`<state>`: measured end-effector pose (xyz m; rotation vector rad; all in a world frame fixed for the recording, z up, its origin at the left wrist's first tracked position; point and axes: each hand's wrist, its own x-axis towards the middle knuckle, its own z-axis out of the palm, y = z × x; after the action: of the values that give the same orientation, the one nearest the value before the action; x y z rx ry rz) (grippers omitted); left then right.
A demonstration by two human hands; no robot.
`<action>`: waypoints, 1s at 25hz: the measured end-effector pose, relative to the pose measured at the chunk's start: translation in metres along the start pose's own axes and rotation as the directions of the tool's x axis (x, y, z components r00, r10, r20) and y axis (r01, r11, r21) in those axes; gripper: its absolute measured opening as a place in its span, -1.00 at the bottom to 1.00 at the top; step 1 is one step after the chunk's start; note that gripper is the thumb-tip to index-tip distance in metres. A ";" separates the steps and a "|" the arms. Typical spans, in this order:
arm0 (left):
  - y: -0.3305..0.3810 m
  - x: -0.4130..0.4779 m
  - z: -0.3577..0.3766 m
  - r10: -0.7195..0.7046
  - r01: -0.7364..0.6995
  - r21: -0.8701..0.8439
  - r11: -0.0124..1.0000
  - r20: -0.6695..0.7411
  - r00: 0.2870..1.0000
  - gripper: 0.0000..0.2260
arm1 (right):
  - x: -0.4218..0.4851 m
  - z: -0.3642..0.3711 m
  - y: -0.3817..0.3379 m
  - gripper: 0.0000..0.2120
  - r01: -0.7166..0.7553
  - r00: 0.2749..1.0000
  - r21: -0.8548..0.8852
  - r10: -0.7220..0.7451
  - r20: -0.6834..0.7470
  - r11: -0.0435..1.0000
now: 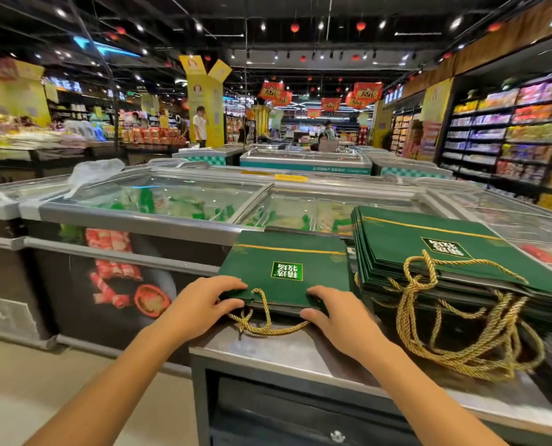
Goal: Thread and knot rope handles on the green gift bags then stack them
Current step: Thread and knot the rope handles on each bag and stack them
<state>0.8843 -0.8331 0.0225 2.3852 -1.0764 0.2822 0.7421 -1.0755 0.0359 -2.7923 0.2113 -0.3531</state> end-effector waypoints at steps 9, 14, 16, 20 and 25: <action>0.032 -0.035 -0.022 0.284 -0.200 0.326 0.924 -0.234 0.930 -0.65 | -0.038 -0.009 -0.006 -0.64 0.185 0.920 -0.120 -0.215 -0.326 0.975; 0.048 -0.091 -0.017 0.319 -0.235 0.283 0.930 -0.303 0.898 -0.61 | -0.086 0.000 0.002 -0.63 0.324 0.812 -0.218 -0.389 -0.436 0.920; 0.051 -0.110 -0.007 0.305 -0.238 0.237 0.942 -0.313 0.899 -0.64 | -0.105 0.007 0.008 -0.63 0.351 0.793 -0.224 -0.415 -0.446 0.909; 0.050 -0.125 0.017 0.243 -0.207 0.143 0.968 -0.329 0.912 -0.65 | -0.116 0.017 0.026 -0.52 0.344 0.820 -0.171 -0.385 -0.423 0.923; 0.057 -0.131 0.021 0.110 -0.139 -0.050 0.989 -0.379 0.919 -0.64 | -0.112 0.008 0.057 -0.38 0.331 0.875 -0.016 -0.313 -0.368 0.944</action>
<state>0.7544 -0.7919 -0.0254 2.0836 -1.0334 0.7000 0.6308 -1.1062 -0.0144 -2.6859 -0.1853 -0.9510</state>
